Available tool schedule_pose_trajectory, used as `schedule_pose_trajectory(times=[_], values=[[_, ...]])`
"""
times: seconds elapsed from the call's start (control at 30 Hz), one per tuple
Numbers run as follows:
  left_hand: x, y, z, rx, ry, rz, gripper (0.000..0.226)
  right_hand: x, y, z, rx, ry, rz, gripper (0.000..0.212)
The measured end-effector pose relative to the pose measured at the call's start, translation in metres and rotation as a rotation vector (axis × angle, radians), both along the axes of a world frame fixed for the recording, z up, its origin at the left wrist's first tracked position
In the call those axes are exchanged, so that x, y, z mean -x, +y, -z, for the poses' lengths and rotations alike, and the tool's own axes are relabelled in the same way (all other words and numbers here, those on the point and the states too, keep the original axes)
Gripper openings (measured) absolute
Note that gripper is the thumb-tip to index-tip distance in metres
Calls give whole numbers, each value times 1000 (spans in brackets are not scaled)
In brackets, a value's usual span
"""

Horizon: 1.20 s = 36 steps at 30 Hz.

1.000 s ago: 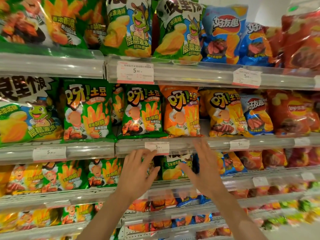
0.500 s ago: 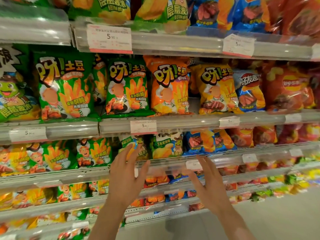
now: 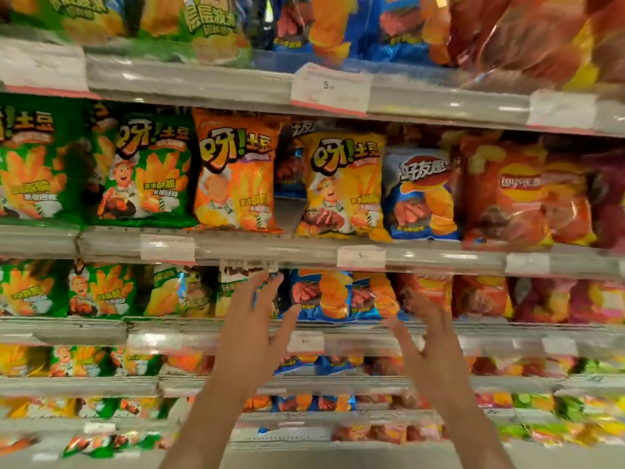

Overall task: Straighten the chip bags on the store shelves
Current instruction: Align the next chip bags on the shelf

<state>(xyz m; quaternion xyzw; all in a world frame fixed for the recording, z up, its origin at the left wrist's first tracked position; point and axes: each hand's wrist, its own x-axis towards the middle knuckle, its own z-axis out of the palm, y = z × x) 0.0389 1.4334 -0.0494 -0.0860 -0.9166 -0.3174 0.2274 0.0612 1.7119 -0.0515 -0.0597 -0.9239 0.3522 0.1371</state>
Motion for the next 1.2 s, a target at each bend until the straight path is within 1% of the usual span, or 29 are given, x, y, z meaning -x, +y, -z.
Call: schedule_pose_trajectory(times=[0.1,0.2,0.3,0.37,0.47,0.57,0.7,0.77,0.9,1.07,1.2], values=[[12,32,-8,103,55,34,59,6,33,-12,-10,53,11,78],[30,50,-16,207,151,62,50,17,55,-26,-44,129,-36,75],[48,64,-29,319,205,61,46,35,69,-39,-138,205,-85,64],[60,69,-32,395,225,99,45,50,70,-48,-220,276,-127,54],[75,73,-31,462,244,136,46,73,63,-54,-283,353,-253,36],[84,76,-32,460,288,137,46,90,48,-52,-335,399,-364,26],[93,72,-31,432,309,164,42,102,32,-48,-367,416,-423,31],[95,70,-31,401,301,182,41,106,30,-47,-381,419,-429,36],[98,69,-32,346,304,202,35,110,31,-46,-333,393,-408,41],[104,67,-31,291,300,218,32,111,30,-45,-262,401,-398,39],[108,65,-30,268,301,220,32,112,30,-43,-254,408,-389,37]])
